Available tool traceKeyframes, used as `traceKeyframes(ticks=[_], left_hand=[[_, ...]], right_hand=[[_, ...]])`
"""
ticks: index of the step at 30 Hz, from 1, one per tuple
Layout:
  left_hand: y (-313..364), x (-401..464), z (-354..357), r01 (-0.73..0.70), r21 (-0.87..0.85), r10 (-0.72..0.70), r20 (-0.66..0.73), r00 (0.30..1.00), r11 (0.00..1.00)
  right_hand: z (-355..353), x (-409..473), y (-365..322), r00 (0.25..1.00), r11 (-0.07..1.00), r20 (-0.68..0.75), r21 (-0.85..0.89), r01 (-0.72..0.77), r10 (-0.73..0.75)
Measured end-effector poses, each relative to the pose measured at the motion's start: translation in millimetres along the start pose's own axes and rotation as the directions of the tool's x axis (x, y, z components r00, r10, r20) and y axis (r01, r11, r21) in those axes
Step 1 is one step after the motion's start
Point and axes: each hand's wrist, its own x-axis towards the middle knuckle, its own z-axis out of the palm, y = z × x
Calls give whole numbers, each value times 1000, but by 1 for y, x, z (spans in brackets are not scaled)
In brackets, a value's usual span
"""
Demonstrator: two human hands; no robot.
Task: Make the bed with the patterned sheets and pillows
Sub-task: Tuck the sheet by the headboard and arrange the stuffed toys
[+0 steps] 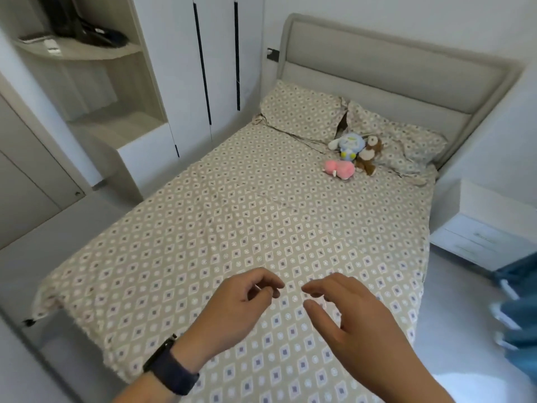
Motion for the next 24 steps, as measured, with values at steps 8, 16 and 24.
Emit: traceKeyframes(ticks=[8,16,24], left_hand=[[32,-8,-21,-124,37,113,210,971,992],[12,-30,-49,-150,100,135,148,980,984],[3,8,-151,-240,101,224,149,963,966]], right_hand=[[2,-9,-32,979,989,-137,20,-149,150],[21,-4,-58,980,998,-190,10,-67,68],[53,62,-123,973,992,-192,1,-129,127]])
